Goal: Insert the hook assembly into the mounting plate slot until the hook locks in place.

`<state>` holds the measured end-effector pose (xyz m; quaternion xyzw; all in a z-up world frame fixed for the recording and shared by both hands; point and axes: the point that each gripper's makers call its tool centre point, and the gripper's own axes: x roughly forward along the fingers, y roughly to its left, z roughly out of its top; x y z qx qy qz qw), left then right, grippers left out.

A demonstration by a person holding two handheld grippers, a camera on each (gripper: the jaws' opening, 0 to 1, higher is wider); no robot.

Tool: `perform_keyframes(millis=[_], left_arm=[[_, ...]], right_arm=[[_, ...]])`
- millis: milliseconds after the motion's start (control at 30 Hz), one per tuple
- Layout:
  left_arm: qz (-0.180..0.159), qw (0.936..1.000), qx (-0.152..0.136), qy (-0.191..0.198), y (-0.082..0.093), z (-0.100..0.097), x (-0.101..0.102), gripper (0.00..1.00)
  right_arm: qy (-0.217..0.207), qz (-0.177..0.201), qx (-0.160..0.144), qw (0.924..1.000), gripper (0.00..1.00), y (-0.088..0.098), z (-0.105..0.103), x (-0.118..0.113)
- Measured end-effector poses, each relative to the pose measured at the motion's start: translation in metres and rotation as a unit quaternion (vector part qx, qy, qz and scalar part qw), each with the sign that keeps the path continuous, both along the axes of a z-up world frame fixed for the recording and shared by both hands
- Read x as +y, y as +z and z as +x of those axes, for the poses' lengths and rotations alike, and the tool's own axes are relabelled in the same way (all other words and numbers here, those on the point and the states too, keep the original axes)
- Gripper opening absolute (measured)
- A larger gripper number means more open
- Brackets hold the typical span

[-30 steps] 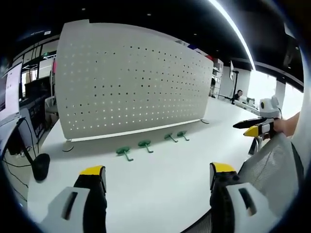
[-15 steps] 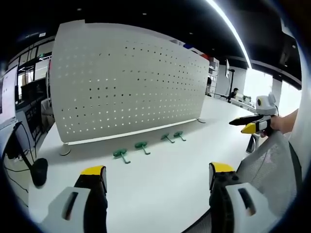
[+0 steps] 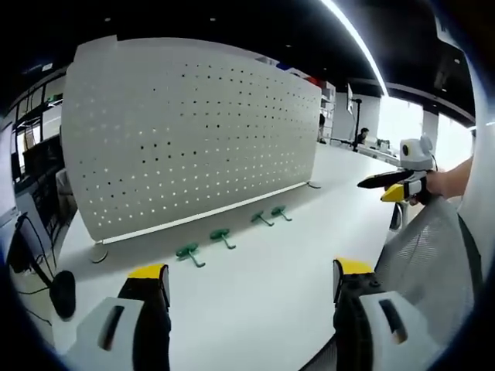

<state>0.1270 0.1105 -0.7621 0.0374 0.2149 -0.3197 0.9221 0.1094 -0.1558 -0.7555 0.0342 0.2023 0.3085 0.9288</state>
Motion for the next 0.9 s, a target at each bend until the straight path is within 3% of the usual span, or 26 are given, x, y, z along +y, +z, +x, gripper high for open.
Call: perform_keyframes(millis=[900], left_arm=[[0.037, 0.9978, 0.011, -0.055, -0.003, 0.029, -0.004, 0.87]], right_arm=[[0.023, -0.005, 0.004, 0.9997, 0.77, 0.001, 0.007, 0.009]])
